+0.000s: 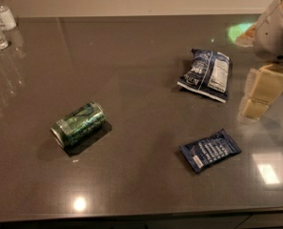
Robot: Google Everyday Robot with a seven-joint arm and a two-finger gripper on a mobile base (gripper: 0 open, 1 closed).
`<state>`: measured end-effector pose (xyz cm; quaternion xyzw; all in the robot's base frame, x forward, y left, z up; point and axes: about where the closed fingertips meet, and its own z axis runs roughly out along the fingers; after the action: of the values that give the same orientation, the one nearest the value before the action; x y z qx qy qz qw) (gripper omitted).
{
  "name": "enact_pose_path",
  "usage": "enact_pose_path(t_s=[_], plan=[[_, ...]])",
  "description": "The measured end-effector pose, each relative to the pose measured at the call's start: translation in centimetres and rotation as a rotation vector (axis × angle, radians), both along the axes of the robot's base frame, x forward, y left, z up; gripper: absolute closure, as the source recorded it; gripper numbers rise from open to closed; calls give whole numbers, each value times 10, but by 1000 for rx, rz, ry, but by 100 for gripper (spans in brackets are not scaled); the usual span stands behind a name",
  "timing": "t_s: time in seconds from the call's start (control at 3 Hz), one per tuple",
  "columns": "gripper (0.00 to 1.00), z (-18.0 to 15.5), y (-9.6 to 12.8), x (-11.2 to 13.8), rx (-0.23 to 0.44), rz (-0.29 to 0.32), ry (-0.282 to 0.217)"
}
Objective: Pick green can
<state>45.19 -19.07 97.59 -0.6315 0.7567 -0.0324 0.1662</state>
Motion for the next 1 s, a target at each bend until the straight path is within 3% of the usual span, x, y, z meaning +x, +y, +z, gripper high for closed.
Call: enact_pose_path(t_s=[1.0], plan=[[0,-31,97,39,56,268,-2]])
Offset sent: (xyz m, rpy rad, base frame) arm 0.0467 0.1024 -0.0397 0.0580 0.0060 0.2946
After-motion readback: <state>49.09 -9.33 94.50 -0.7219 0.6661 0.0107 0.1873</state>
